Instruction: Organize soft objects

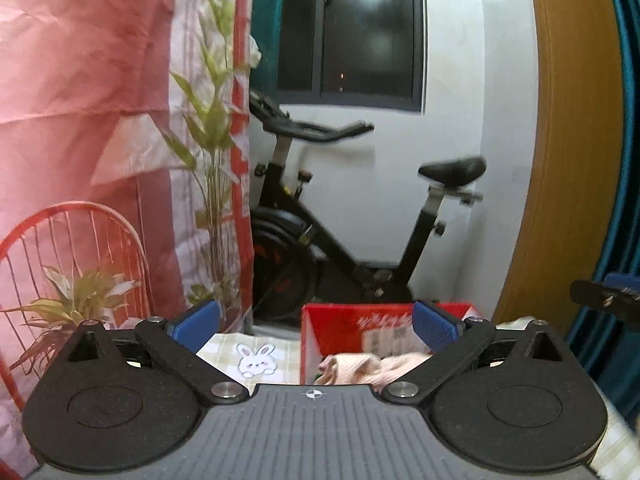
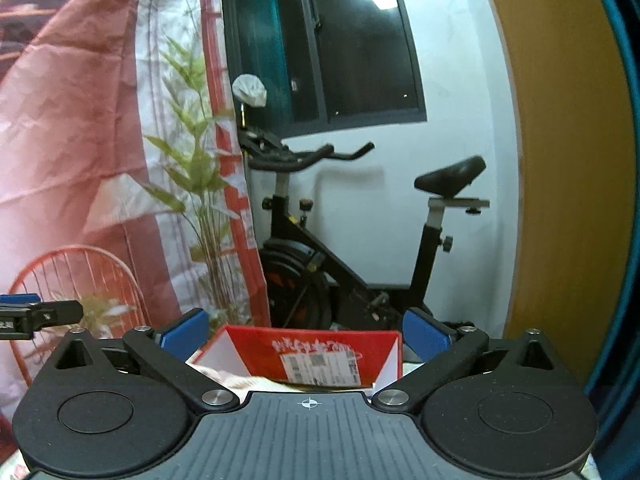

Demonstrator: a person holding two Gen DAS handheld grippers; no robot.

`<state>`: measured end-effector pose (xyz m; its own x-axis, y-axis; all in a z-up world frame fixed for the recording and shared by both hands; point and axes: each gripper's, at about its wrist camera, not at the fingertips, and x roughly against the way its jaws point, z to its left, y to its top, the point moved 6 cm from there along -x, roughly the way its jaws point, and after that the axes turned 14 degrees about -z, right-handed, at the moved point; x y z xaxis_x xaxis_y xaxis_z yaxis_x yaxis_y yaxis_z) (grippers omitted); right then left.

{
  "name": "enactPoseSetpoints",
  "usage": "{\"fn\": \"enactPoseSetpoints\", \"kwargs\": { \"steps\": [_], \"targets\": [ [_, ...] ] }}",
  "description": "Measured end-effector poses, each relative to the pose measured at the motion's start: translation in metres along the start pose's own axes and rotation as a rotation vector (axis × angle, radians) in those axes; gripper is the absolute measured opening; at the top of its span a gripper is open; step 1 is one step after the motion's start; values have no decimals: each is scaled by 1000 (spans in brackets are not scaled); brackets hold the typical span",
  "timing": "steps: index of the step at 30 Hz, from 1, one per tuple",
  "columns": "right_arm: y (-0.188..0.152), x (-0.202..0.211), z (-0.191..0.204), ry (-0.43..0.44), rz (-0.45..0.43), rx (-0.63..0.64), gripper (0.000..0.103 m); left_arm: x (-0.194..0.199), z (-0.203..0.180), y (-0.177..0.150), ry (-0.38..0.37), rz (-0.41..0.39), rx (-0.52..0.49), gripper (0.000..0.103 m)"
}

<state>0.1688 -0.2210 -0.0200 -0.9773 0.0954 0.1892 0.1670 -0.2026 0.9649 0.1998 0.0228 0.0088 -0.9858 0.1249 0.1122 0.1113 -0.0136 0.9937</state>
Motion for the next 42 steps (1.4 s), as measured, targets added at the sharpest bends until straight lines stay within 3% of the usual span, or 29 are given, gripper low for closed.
{"fn": "enactPoseSetpoints", "kwargs": {
  "steps": [4, 12, 16, 24, 42],
  "targets": [
    [28, 23, 16, -3, -35, 3, 103, 32, -3, 29, -33, -51, 29, 103],
    [74, 77, 43, -30, -74, 27, 103, 89, -17, 68, 31, -130, -53, 103],
    [85, 103, 51, -1, -83, 18, 103, 108, -23, 76, -12, -126, -9, 103],
    [88, 127, 58, -15, -69, 39, 103, 120, -31, 71, 0, -131, -37, 103],
    [80, 124, 53, -40, -64, 24, 103, 121, -24, 67, 29, -115, -52, 103]
  ]
}}
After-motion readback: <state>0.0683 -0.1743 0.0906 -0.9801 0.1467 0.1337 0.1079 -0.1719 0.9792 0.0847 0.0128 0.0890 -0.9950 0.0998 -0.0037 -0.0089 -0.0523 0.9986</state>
